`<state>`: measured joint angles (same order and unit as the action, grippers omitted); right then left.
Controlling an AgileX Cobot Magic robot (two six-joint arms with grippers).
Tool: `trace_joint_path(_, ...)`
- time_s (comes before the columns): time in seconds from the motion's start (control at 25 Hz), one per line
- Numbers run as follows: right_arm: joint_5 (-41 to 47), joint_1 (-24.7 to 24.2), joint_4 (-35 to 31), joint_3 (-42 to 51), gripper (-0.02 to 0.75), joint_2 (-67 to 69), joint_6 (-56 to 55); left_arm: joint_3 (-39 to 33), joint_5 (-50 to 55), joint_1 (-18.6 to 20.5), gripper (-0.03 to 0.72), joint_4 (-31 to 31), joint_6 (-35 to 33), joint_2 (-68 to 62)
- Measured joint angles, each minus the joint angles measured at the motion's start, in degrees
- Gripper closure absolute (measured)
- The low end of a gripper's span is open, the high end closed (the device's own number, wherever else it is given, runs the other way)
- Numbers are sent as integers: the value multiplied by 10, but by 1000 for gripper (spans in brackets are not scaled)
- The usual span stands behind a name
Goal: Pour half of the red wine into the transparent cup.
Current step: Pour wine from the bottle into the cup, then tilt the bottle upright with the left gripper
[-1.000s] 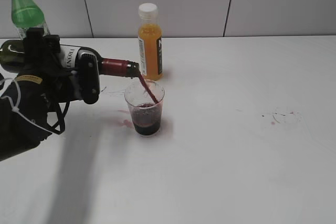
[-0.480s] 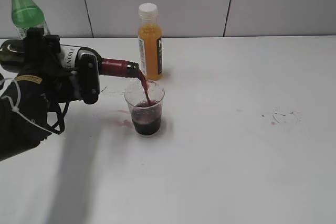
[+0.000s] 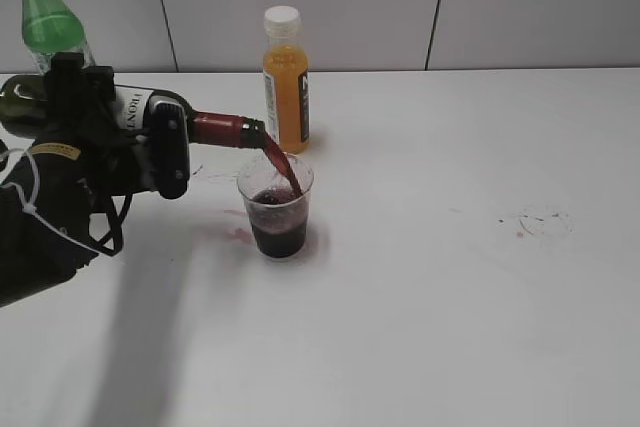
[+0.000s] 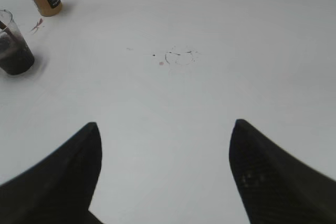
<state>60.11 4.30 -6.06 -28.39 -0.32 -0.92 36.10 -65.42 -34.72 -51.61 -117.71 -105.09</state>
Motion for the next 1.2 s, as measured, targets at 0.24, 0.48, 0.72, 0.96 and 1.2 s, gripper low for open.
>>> trace_joint_path(0.24,0,0,0,0,167,0,0,0,0,0,149,0,30,0)
trace_joint_path(0.48,0,0,0,0,167,0,0,0,-3,0,149,12,70,-2)
trace_joint_path(0.72,0,0,0,0,167,0,0,0,-5,0,149,42,120,-2)
trace_joint_path(0.96,0,0,0,0,167,0,0,0,-5,-14,149,50,211,-2)
trace_joint_path(1.2,0,0,0,0,167,0,0,0,-4,-18,149,85,456,-2)
